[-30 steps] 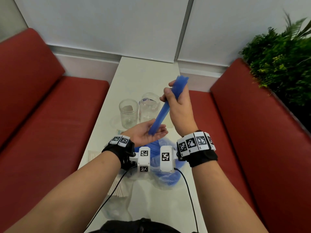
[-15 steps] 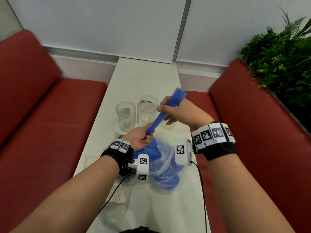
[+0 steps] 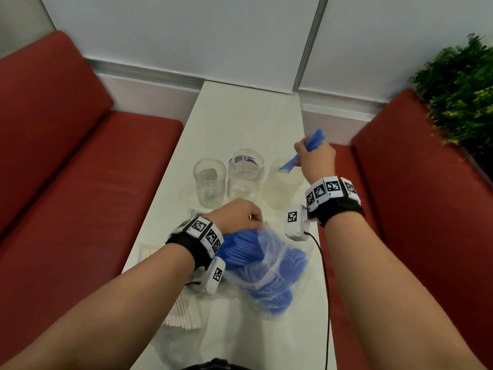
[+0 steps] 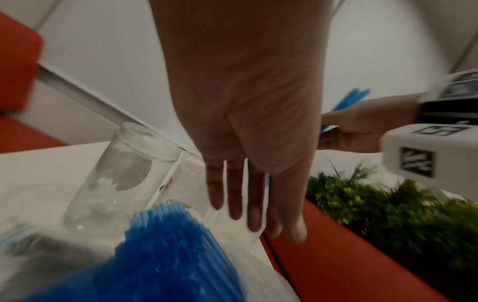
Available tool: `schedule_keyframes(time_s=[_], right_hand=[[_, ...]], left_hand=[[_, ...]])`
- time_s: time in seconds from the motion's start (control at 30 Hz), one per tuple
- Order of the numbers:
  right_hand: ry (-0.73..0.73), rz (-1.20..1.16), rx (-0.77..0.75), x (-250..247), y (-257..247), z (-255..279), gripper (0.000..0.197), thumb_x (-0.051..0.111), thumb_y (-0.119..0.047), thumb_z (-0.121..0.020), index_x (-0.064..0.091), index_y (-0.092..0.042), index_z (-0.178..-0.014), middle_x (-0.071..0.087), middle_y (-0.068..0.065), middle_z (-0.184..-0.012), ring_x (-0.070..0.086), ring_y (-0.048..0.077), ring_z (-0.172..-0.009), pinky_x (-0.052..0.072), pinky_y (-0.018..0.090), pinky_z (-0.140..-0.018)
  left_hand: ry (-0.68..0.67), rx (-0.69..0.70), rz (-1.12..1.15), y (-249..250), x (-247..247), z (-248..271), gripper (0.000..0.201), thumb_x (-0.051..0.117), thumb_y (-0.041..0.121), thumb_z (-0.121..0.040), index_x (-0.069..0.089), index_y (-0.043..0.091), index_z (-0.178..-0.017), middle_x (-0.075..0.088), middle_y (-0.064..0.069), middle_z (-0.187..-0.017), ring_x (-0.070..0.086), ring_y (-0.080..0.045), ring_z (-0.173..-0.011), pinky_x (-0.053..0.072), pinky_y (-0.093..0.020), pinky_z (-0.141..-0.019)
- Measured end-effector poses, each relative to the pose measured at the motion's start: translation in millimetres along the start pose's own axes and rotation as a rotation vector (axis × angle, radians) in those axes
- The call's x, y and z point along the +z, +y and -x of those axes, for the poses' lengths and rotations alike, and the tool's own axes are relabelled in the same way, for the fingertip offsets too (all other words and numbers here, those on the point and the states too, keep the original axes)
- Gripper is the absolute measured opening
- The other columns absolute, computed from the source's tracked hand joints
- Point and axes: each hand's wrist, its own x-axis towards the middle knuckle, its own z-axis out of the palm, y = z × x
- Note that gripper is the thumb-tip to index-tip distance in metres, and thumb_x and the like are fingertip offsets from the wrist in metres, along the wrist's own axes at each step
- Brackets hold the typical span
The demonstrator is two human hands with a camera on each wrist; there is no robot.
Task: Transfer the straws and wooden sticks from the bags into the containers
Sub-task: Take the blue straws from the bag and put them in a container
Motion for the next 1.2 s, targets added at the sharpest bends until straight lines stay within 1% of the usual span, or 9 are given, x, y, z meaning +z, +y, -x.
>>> schedule_keyframes(time_s=[0.1, 0.23, 0.37, 0.57, 0.67, 0.77, 0.97, 1.07, 1.2], right_hand=[[0.004, 0.053, 0.063, 21.9, 32.2, -2.8, 0.021, 0.063, -0.009, -0.095, 0.066, 0.011, -0.103, 0.068, 0.022, -0.086, 0.058, 0.02, -0.066, 0.041, 0.011, -0.049], [-0.034, 0.075, 0.135, 38.7, 56.5, -6.8, 0.018, 0.069, -0.008, -0.092, 0.066, 0.006, -0.103, 0.068, 0.019, -0.09, 0.063, 0.024, -0.074, 0.051, 0.024, -0.064], [-0.065, 0.029, 0.159, 40.9, 63.2, -10.2, 0.025, 0.071, -0.002, -0.09, 0.061, 0.003, -0.112, 0.061, 0.017, -0.1, 0.066, 0.027, -0.073, 0.061, 0.042, -0.08], [-0.097, 0.04, 0.119, 32.8, 69.5, -5.0, 0.053, 0.072, 0.0, -0.088, 0.051, -0.011, -0.135, 0.051, 0.013, -0.12, 0.066, 0.022, -0.065, 0.047, 0.009, -0.05], [-0.053, 0.036, 0.084, 25.8, 68.6, 4.7, 0.061, 0.068, 0.0, -0.09, 0.043, -0.016, -0.143, 0.049, 0.012, -0.126, 0.066, 0.022, -0.065, 0.052, 0.015, -0.054], [0.071, 0.084, 0.002, 17.4, 68.3, 21.4, 0.058, 0.061, -0.002, -0.093, 0.042, -0.016, -0.146, 0.051, 0.016, -0.131, 0.061, 0.026, -0.105, 0.052, 0.031, -0.085], [0.237, -0.006, -0.101, 14.4, 75.0, 66.3, 0.039, 0.049, 0.0, -0.094, 0.056, -0.016, -0.129, 0.055, 0.003, -0.108, 0.055, 0.017, -0.092, 0.038, 0.017, -0.072], [-0.056, 0.036, -0.086, 17.8, 83.9, 93.8, 0.028, 0.048, 0.005, -0.092, 0.063, -0.015, -0.106, 0.062, 0.003, -0.096, 0.056, 0.017, -0.078, 0.04, 0.019, -0.068], [-0.735, 0.475, 0.007, 35.8, 100.7, 126.2, 0.056, 0.065, -0.007, -0.085, 0.051, -0.021, -0.138, 0.059, 0.011, -0.132, 0.055, 0.024, -0.112, 0.045, 0.036, -0.098]], left_hand=[[-0.224, -0.021, -0.402, 1.3, 7.4, -6.0, 0.051, 0.074, 0.054, -0.076, 0.065, 0.023, -0.115, 0.059, 0.002, -0.112, 0.052, -0.019, -0.105, 0.047, -0.036, -0.09], [-0.345, -0.015, -0.672, -5.5, 21.8, -11.6, 0.067, 0.076, 0.05, -0.075, 0.052, 0.024, -0.132, 0.05, -0.002, -0.128, 0.044, -0.026, -0.117, 0.044, -0.043, -0.092], [-0.332, -0.032, -0.655, -8.1, 25.9, -17.8, 0.051, 0.072, 0.035, -0.084, 0.055, 0.024, -0.13, 0.054, -0.004, -0.126, 0.051, -0.027, -0.114, 0.047, -0.041, -0.085], [-0.298, -0.056, -0.715, -0.4, 25.4, -18.5, 0.029, 0.057, 0.017, -0.093, 0.063, 0.018, -0.121, 0.063, -0.006, -0.118, 0.063, -0.027, -0.104, 0.055, -0.039, -0.083], [-0.275, -0.078, -0.747, 3.9, 24.2, -15.3, 0.021, 0.055, 0.015, -0.093, 0.065, 0.014, -0.112, 0.066, -0.007, -0.11, 0.065, -0.027, -0.096, 0.054, -0.037, -0.077], [-0.235, -0.097, -0.791, 5.9, 24.0, -9.7, 0.019, 0.051, 0.01, -0.095, 0.065, 0.011, -0.107, 0.066, -0.008, -0.107, 0.065, -0.027, -0.093, 0.049, -0.034, -0.073], [-0.15, -0.128, -0.822, 12.6, 19.0, 7.6, 0.023, 0.042, 0.011, -0.098, 0.062, 0.014, -0.11, 0.064, -0.006, -0.113, 0.061, -0.025, -0.102, 0.041, -0.034, -0.078], [-0.14, -0.156, -0.838, 20.1, 12.7, 18.0, 0.025, 0.04, 0.014, -0.099, 0.058, 0.014, -0.116, 0.06, -0.006, -0.118, 0.055, -0.026, -0.11, 0.04, -0.037, -0.087], [-0.197, -0.191, -0.858, 38.3, -2.6, 29.5, 0.026, 0.044, 0.009, -0.098, 0.057, 0.01, -0.121, 0.059, -0.009, -0.12, 0.058, -0.027, -0.11, 0.048, -0.037, -0.089]])
